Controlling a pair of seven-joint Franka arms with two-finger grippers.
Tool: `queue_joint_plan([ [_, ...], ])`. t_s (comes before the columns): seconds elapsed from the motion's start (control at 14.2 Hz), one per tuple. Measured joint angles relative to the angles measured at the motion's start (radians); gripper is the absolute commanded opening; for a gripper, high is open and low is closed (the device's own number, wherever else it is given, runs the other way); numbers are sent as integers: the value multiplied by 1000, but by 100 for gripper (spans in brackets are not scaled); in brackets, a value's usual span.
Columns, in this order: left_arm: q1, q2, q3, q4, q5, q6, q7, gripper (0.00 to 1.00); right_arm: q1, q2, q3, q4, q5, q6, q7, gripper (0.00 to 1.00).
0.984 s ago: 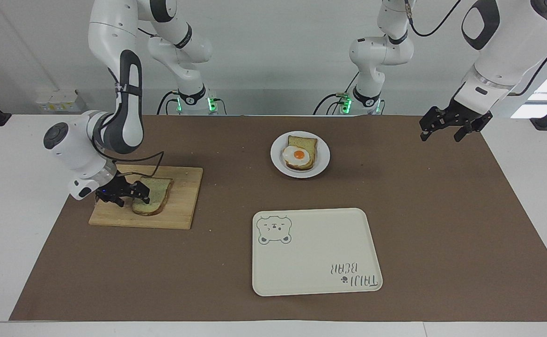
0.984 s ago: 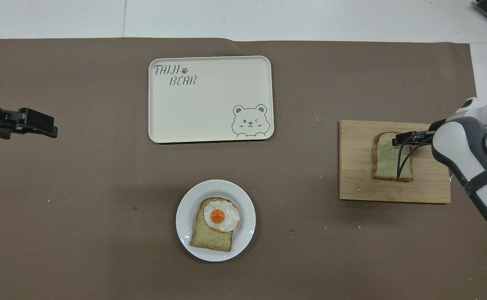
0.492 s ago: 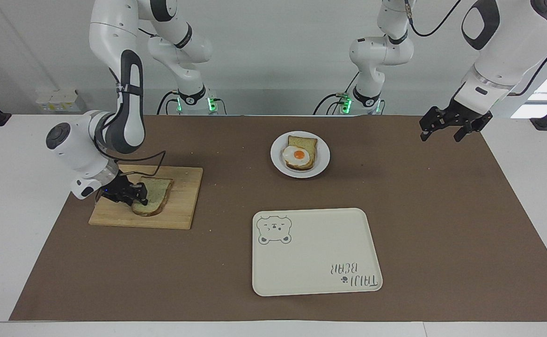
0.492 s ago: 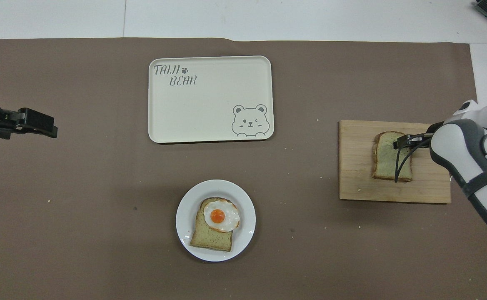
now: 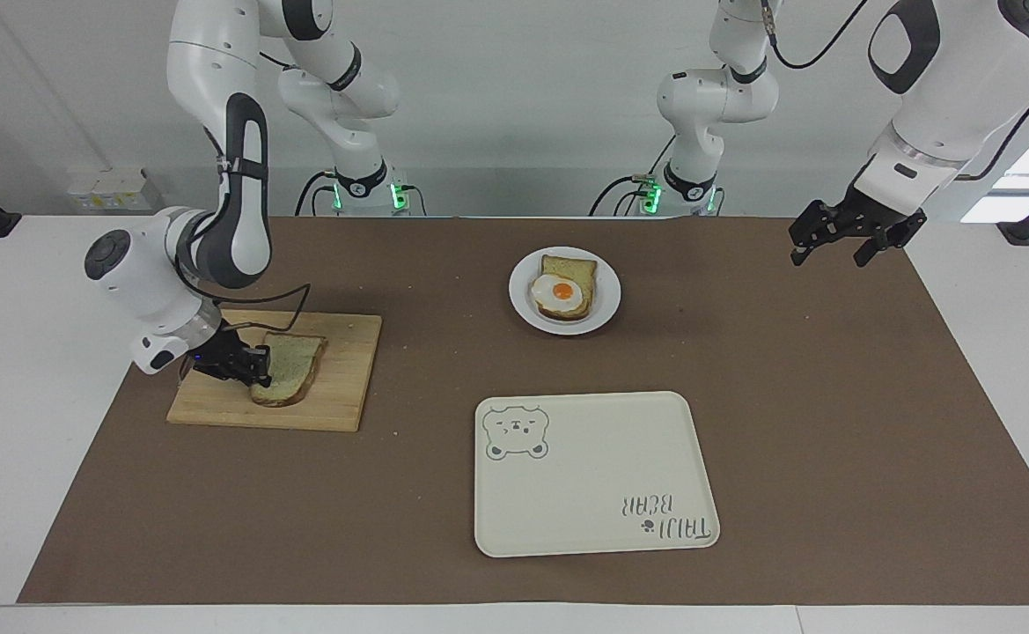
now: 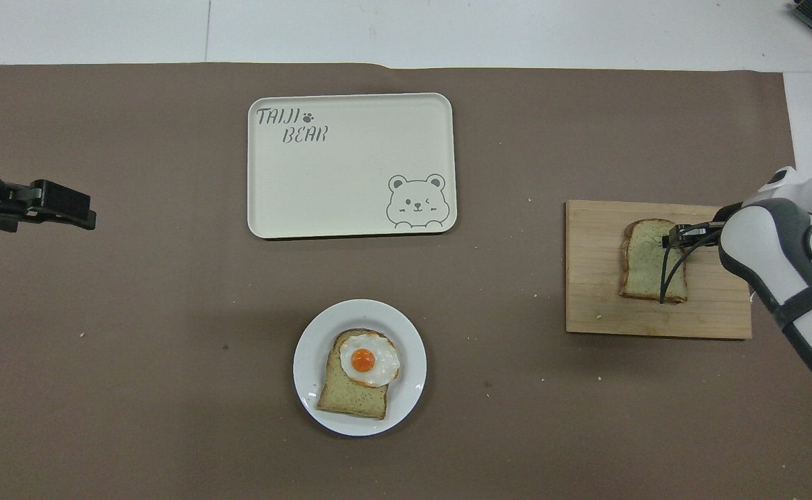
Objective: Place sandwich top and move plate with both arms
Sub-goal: 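Reach the right gripper down and grasp the bread slice on the board, then lift the bread slice off the board with the right gripper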
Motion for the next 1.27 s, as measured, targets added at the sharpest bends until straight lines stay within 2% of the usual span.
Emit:
queue_joint_plan([
  [0.56,0,0,0,0,0,0,0,100,3,-1,6,26,0,-12,-7,0],
  [0.91,0,0,0,0,0,0,0,100,24,-62,10,142,0,-247,-7,0],
  [1.27,0,0,0,0,0,0,0,100,26,-128,49,159,52,-425,-3,0],
])
